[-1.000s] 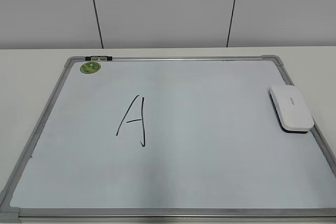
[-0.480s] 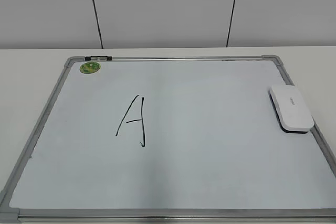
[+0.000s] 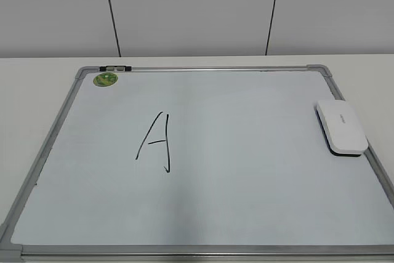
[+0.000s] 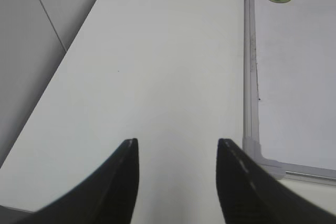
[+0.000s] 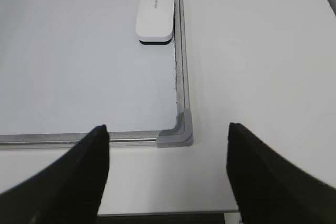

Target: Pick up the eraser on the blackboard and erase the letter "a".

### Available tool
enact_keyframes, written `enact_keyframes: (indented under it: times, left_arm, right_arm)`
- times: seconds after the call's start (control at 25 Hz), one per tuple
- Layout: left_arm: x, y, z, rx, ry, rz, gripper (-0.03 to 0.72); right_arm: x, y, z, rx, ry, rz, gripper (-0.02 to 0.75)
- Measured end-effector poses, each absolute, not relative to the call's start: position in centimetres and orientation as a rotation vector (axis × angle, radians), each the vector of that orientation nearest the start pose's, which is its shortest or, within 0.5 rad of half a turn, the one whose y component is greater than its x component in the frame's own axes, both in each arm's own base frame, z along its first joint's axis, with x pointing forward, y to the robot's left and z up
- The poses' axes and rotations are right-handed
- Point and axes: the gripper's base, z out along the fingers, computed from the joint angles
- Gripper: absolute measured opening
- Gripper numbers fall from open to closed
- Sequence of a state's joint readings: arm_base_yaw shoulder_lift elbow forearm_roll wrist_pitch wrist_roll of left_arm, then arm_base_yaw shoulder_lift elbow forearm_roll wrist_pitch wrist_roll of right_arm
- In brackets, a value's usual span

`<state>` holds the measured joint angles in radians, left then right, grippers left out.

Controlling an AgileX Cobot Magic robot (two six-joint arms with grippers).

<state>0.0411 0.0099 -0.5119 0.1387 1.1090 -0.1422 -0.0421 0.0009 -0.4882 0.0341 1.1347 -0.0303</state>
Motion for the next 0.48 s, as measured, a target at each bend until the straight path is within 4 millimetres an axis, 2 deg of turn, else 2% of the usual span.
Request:
enact_keyframes:
  times: [0.48]
  left_arm:
    - [-0.77, 1.10, 27.74, -0.202, 2.074, 0.105, 0.339]
  right_arm:
    - [-0.94, 0.31, 26.77, 0.009, 2.117, -0.003, 0.519]
